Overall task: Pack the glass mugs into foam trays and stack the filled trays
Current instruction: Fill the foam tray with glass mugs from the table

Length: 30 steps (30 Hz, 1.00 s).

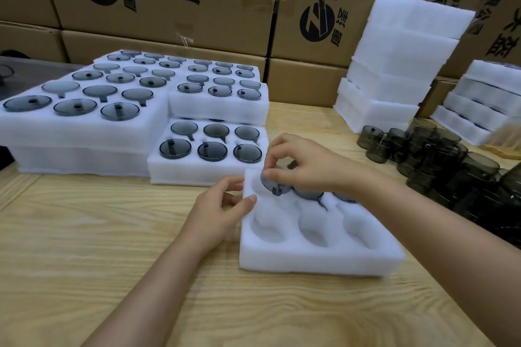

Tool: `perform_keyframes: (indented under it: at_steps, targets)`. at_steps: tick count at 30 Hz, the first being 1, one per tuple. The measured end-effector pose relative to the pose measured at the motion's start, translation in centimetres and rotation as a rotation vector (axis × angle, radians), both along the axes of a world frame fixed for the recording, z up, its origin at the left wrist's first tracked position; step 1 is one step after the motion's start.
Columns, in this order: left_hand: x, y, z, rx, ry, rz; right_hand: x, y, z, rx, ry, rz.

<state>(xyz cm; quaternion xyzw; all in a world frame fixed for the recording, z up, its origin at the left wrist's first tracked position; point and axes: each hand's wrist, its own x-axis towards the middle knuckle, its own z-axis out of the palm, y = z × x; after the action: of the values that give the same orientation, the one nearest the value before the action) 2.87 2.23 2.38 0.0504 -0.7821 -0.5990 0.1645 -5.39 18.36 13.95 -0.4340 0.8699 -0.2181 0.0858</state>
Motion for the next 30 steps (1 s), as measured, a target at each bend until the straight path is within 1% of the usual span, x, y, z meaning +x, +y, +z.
perform_keyframes:
  at_steps: [2, 3, 5, 7, 12, 16, 20, 24, 27, 30]
  targets:
    - [0.0, 0.0, 0.0, 0.0, -0.003, 0.01, -0.2, -0.4, -0.8, 0.0, 0.088, 0.03]
    - [0.0, 0.0, 0.0, -0.002, -0.007, 0.016, -0.2, -0.5, -1.1, -0.019, 0.078, 0.047]
    - [0.0, 0.0, 0.0, -0.014, -0.012, 0.025, -0.3, -0.7, -1.3, -0.054, -0.001, 0.059]
    - [0.0, 0.0, 0.0, -0.027, -0.015, 0.028, -0.5, -0.9, -1.4, -0.041, -0.042, 0.056]
    - [0.1, 0.0, 0.2, -0.035, -0.017, 0.025, -0.9, -1.6, -1.5, -0.013, -0.019, 0.058]
    - [0.2, 0.1, 0.3, -0.016, -0.016, 0.017, -0.6, -2.0, -1.8, 0.016, 0.064, 0.068]
    - [0.2, 0.1, 0.3, -0.02, -0.006, 0.0, -0.2, -2.9, -2.5, 0.029, 0.099, 0.021]
    - [0.2, 0.1, 0.3, -0.008, 0.012, -0.015, 0.2, -3.3, -5.6, 0.119, 0.263, -0.096]
    - [0.3, 0.2, 0.1, -0.014, 0.025, -0.019, 0.5, -3.1, -6.8, 0.139, 0.266, -0.11]
    - [0.3, 0.1, 0.1, -0.019, 0.032, -0.027, 0.5, -3.6, -7.0, 0.226, 0.286, -0.111]
